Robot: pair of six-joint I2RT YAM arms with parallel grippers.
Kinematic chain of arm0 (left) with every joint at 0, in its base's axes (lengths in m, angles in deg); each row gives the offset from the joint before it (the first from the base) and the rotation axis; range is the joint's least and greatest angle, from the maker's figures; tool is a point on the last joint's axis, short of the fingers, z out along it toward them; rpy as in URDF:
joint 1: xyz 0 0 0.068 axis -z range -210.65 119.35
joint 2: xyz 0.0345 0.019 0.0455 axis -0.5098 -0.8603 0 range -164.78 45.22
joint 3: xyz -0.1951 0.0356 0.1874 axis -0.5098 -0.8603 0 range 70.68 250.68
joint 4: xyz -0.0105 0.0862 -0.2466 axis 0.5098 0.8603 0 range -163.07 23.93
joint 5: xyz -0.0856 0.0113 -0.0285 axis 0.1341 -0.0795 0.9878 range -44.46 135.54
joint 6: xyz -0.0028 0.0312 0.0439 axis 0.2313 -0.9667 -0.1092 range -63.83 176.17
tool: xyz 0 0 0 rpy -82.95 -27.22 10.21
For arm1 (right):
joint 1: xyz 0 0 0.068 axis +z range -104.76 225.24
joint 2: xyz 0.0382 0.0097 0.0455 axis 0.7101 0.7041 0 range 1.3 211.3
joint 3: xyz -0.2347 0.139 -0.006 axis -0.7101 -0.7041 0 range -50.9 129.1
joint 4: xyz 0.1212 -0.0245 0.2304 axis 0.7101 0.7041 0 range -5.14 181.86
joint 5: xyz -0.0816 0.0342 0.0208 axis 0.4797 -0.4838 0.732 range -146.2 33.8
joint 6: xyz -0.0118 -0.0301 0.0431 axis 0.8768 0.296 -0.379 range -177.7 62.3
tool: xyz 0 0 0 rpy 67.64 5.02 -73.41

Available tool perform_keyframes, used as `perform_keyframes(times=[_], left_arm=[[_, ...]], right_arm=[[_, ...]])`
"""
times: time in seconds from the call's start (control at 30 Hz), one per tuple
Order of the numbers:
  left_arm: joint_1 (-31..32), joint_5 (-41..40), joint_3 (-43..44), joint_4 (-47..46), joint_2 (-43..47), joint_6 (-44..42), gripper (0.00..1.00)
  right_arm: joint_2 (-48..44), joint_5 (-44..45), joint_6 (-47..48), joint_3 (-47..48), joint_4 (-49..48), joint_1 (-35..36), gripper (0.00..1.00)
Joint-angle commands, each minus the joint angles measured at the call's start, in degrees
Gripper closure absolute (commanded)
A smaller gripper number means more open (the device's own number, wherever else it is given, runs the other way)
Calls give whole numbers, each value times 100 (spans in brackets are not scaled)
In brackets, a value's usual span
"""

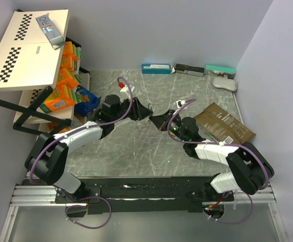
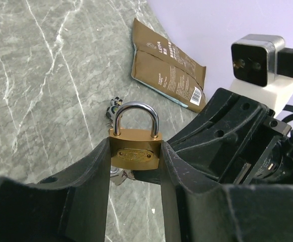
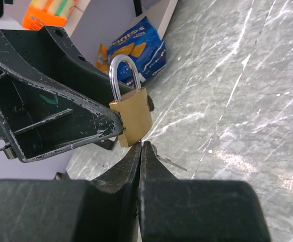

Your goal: Unlock with the key

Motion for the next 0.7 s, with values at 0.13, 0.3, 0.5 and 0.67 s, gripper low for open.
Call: perform_keyframes(times=[0.13, 0.3, 0.5, 0.67], left_arm=[[682, 1801, -183, 768, 239, -16, 99], [691, 1818, -200, 742, 274, -25, 99], [691, 1827, -218, 706, 318, -60, 99], [700, 1626, -218, 733, 283, 1, 99]], right_arm=[[-403, 806, -371, 122, -1553, -490, 100], [-421, 797, -529, 16, -1649, -605, 100], [-473, 656, -670, -107, -1711, -728, 100], [-544, 542, -407, 15, -1519, -684, 100]])
